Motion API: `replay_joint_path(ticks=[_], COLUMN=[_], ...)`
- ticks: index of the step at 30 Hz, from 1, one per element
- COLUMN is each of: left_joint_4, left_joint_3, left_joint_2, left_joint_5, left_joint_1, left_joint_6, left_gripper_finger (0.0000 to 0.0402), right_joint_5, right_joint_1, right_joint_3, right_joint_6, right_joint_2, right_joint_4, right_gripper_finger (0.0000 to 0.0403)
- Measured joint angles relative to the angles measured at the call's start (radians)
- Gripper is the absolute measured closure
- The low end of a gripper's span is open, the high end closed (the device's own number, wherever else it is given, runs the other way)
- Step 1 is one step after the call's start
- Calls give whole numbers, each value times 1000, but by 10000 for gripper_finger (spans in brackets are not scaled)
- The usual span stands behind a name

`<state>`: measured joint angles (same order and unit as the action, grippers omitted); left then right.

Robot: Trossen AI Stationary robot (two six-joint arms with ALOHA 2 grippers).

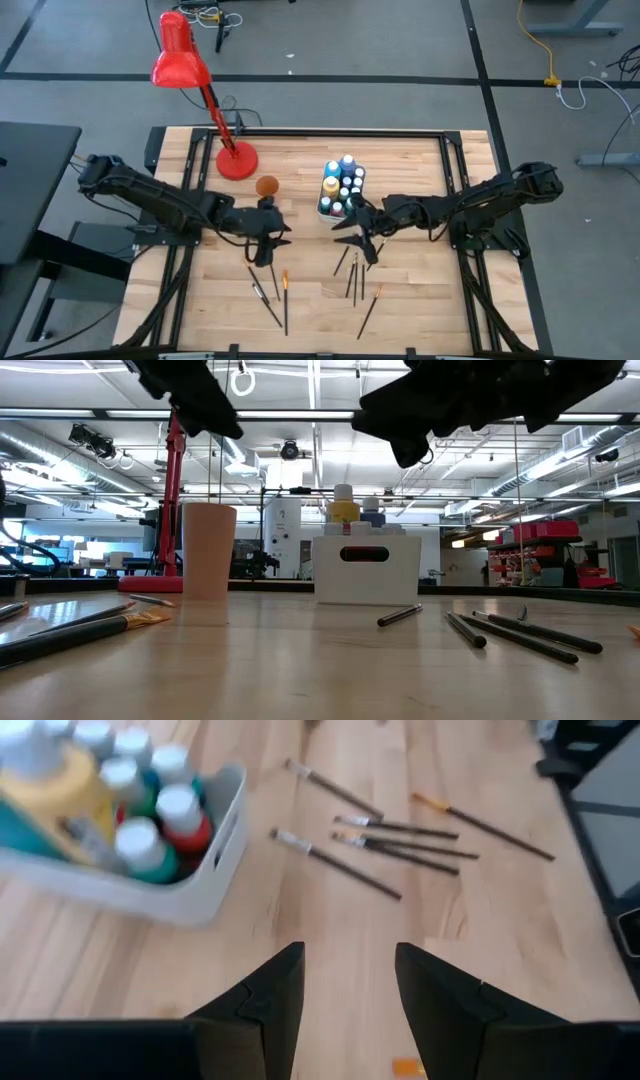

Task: Pick & Place Paint Supplies
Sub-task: Put the yellow paint brush into the orange cup

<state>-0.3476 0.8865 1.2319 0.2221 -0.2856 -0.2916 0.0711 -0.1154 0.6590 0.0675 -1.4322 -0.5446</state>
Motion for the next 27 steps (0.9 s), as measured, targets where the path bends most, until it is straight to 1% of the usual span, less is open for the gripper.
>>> replay_joint_path(ticks=[2,4,7,9,11,13,15,18,21,24,27], left_joint_4=[-11,-8,47,34,63,27,42,29,14,14,18], left_joint_3=[0,-1,3,-2,3,-1,1,0,0,0,0], left_joint_2=[12,16,37,40,57,66,92,126,176,232,295], left_joint_5=[26,27,29,17,-12,-30,-5,52,62,0,-77], left_joint_1=[-25,-49,-78,-100,-112,-124,-130,-129,-123,-119,-119], left_joint_6=[-62,-130,-255,-327,-357,-362,-411,-527,-646,-744,-804], left_gripper_finger=[235,235,235,235,235,235,235,235,235,235,235], right_joint_5=[-1,-1,-3,-3,-2,-1,-2,-2,-3,-3,-3], right_joint_1=[-13,-27,-48,-61,-72,-79,-83,-83,-83,-83,-83], right_joint_3=[0,0,0,0,0,0,1,1,1,1,1], right_joint_6=[0,8,15,14,-2,-29,-55,-75,-76,-76,-76], right_joint_2=[0,0,0,0,0,0,0,0,0,-1,-1], right_joint_4=[-1,0,1,1,4,2,6,6,7,14,19], right_gripper_finger=[246,246,246,246,246,246,246,246,246,246,246])
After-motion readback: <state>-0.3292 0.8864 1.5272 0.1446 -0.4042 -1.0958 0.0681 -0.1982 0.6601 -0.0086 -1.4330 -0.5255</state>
